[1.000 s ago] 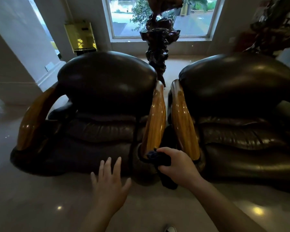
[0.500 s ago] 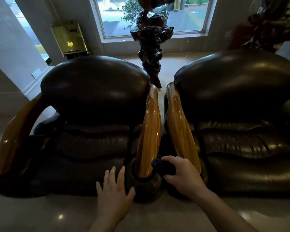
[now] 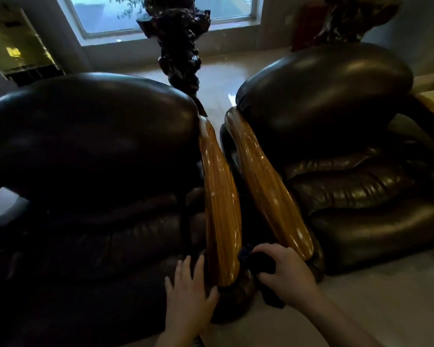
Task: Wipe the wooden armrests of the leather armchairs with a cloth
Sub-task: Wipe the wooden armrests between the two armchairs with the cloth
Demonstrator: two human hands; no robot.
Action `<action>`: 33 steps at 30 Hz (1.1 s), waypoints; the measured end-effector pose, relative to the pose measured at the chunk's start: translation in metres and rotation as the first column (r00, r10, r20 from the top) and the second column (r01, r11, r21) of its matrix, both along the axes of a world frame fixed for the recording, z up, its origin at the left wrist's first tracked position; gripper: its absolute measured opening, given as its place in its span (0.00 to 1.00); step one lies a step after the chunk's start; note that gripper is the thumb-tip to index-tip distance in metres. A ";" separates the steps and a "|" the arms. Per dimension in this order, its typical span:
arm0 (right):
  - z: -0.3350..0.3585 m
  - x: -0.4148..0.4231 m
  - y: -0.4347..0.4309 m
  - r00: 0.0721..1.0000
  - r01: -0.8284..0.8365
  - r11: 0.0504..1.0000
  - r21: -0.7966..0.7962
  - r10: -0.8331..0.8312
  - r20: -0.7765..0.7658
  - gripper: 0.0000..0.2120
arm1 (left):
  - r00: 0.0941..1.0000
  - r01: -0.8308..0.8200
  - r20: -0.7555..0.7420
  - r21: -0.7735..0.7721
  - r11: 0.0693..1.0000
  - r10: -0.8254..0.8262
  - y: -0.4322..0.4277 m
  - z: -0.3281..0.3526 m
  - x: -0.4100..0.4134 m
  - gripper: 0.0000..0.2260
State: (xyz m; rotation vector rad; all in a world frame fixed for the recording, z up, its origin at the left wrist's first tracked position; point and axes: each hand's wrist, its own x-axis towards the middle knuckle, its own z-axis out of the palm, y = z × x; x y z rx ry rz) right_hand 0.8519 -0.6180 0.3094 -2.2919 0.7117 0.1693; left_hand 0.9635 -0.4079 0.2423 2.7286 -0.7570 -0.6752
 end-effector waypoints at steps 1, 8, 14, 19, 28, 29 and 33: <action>-0.007 0.006 0.002 1.000 0.028 0.999 0.016 -0.028 -0.013 0.24 | 1.000 0.024 -0.002 0.003 1.000 -0.024 -0.001 -0.008 0.009 0.36; -0.059 0.030 -0.007 0.982 0.184 0.978 0.099 -0.181 -0.047 0.23 | 0.993 0.120 0.008 -0.033 0.992 -0.120 -0.020 -0.065 0.053 0.36; -0.125 0.085 -0.035 0.958 0.263 0.948 0.180 -0.279 0.067 0.23 | 0.996 0.034 0.087 -0.147 0.989 -0.021 -0.073 -0.131 0.086 0.35; -0.178 0.138 -0.061 0.929 0.272 0.924 0.270 -0.325 0.176 0.21 | 0.949 0.150 0.298 -0.140 0.979 -0.103 -0.115 -0.192 0.115 0.34; -0.216 0.190 -0.077 0.899 0.167 0.986 -0.011 -0.148 0.411 0.20 | 0.902 0.250 0.399 -0.173 0.953 -0.164 -0.132 -0.241 0.119 0.35; -0.218 0.193 -0.076 0.901 0.140 0.987 -0.077 -0.095 0.422 0.20 | 0.898 0.250 0.410 -0.175 0.952 -0.160 -0.133 -0.241 0.119 0.35; -0.219 0.207 -0.078 0.861 0.131 0.969 -0.208 -0.008 0.508 0.17 | 0.895 0.254 0.422 -0.217 0.943 -0.144 -0.133 -0.241 0.117 0.34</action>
